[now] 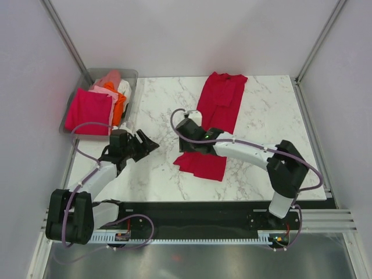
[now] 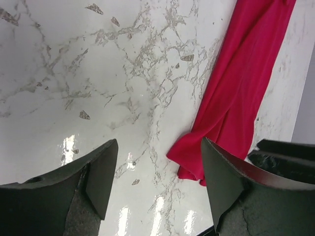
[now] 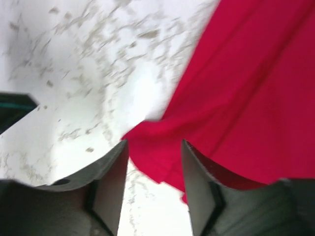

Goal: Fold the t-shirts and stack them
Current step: Fold the tshirt

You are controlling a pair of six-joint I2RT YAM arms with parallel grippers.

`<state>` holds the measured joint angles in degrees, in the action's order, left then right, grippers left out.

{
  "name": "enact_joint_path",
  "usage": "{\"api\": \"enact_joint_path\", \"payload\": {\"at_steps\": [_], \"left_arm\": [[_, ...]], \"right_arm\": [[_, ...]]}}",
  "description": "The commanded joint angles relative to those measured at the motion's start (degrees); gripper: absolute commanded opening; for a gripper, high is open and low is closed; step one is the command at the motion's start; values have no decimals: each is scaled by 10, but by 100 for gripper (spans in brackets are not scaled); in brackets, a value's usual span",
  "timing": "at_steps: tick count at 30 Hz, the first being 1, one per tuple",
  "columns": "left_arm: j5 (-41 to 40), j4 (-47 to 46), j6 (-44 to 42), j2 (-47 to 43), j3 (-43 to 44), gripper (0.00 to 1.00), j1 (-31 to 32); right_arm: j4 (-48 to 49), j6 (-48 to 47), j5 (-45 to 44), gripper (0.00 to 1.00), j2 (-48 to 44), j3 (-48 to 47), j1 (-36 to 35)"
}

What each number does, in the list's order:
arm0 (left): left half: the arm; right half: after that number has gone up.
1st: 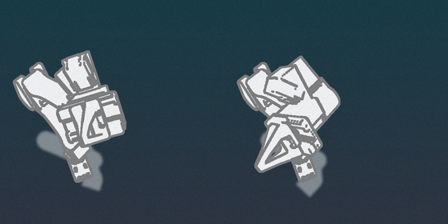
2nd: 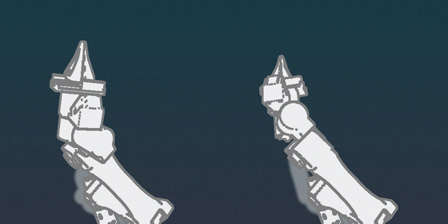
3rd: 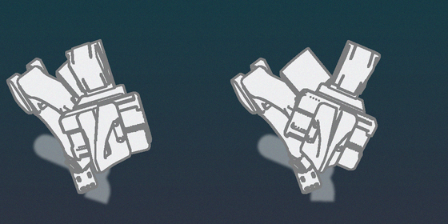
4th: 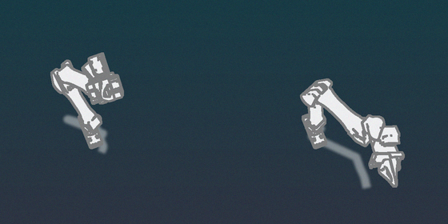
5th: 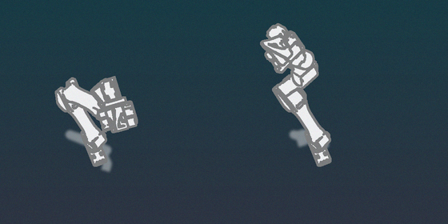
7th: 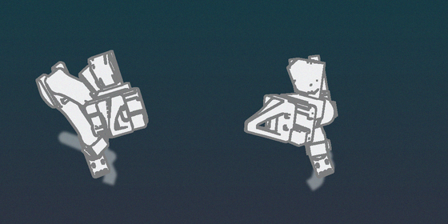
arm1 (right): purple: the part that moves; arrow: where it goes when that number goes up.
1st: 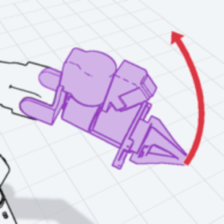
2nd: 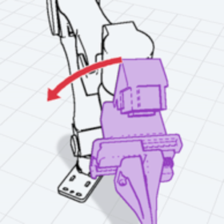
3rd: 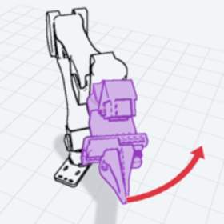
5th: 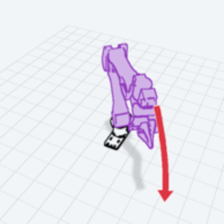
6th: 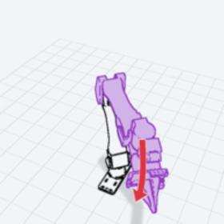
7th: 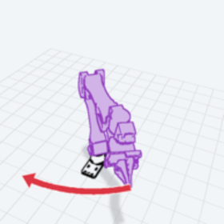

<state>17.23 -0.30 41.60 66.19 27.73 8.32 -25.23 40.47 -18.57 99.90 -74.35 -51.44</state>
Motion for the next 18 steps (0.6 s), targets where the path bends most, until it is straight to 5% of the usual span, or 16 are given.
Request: {"api": "enact_joint_path", "payload": {"at_steps": [1, 8, 18], "left_arm": [[47, -71, 19, -11, -15, 75, -10], [37, -88, 17, -23, -39, 74, -37], [72, -106, 23, 12, -65, 74, -81]], "right_arm": [[-50, 12, -59, 52, 54, -69, -50], [-142, -39, -125, 48, 168, -199, -111], [-163, -138, -189, 54, 222, -218, -150]]}}
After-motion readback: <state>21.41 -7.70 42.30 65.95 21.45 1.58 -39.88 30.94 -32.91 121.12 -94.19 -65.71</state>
